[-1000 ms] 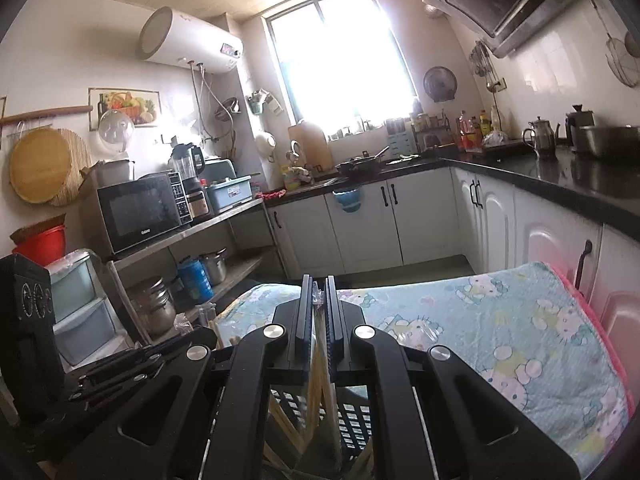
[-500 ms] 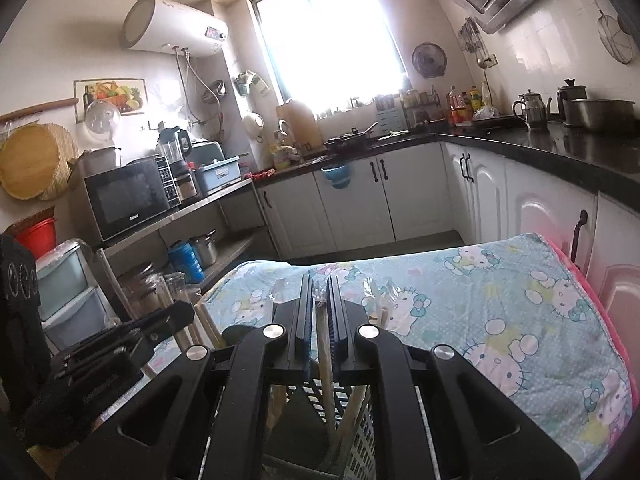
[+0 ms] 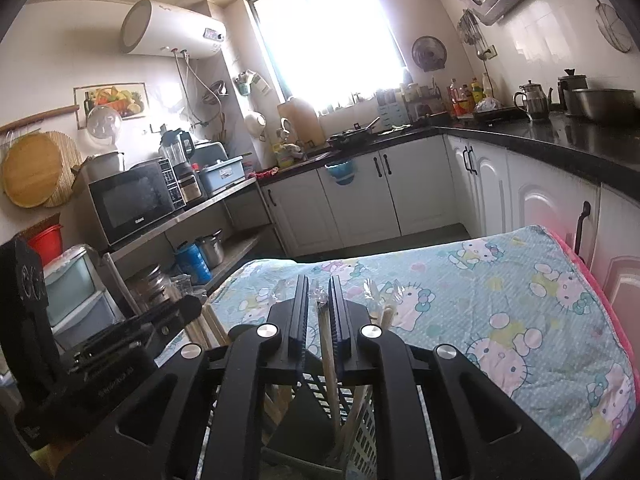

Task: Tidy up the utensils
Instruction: 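Lower both chopsticks down into the green caddy, then open both grippers and withdraw them from the caddy toward the cloth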

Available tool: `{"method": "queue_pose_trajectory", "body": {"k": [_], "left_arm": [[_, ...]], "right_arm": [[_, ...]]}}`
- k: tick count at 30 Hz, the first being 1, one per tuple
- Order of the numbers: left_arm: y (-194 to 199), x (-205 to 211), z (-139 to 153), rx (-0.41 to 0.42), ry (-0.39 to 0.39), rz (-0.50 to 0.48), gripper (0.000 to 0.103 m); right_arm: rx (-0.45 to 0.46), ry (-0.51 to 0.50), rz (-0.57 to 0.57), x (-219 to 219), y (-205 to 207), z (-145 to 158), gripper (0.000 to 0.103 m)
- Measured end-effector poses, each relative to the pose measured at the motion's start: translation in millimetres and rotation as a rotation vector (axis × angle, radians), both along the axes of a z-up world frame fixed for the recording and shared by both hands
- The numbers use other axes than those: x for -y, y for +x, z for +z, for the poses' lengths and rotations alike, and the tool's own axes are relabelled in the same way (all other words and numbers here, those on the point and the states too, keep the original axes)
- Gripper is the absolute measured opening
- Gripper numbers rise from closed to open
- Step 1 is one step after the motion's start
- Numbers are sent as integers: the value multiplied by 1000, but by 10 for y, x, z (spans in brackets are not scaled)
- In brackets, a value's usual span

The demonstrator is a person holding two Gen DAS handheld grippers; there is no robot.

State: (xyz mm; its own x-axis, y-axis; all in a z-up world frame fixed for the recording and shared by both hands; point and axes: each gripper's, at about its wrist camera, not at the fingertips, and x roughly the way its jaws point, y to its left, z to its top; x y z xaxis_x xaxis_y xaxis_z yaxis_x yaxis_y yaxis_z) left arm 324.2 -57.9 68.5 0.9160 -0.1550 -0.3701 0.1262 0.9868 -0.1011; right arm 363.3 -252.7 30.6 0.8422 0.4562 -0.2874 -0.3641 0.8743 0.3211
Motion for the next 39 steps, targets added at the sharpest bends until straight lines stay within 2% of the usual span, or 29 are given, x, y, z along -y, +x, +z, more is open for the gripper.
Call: {"method": "queue_pose_trajectory", "body": {"k": [9, 13, 15, 17, 19, 21, 23, 27, 28, 29, 33, 36, 39], "left_arm": [[-243, -61, 36, -23, 9, 2, 28], [-381, -112, 64, -41, 9, 0, 38], [-428, -143, 65, -51, 5, -4, 42], [-487, -176, 61, -63, 7, -2, 48], [-551, -234, 48, -88, -19, -5, 51], [-609, -280, 36, -106, -41, -10, 59], [-689, -338, 14, -122, -61, -16, 62], [-824, -395, -11, -134, -92, -12, 65], [-866, -402, -23, -137, -95, -12, 73], [-890, -410, -30, -138, -95, -13, 76], [-1017, -390, -62, -142, -91, -18, 78], [-1090, -388, -80, -141, -98, -24, 88], [-1160, -382, -117, -146, -96, -21, 89]], "right_arm": [[31, -11, 6, -22, -125, 121, 22], [52, -24, 10, -55, -213, 202, 35], [53, -39, 22, -90, -257, 245, 37], [58, -56, 30, -119, -310, 284, 48], [60, -84, 36, -158, -371, 330, 53], [56, -103, 33, -178, -432, 368, 53], [51, -120, 39, -197, -517, 409, 54], [60, -190, 42, -241, -754, 437, 64], [59, -198, 41, -235, -805, 425, 64], [52, -204, 43, -231, -853, 407, 65], [22, -217, 41, -208, -1045, 317, 68], [2, -229, 34, -187, -1175, 239, 69], [-20, -229, 26, -161, -1269, 177, 71]]}}
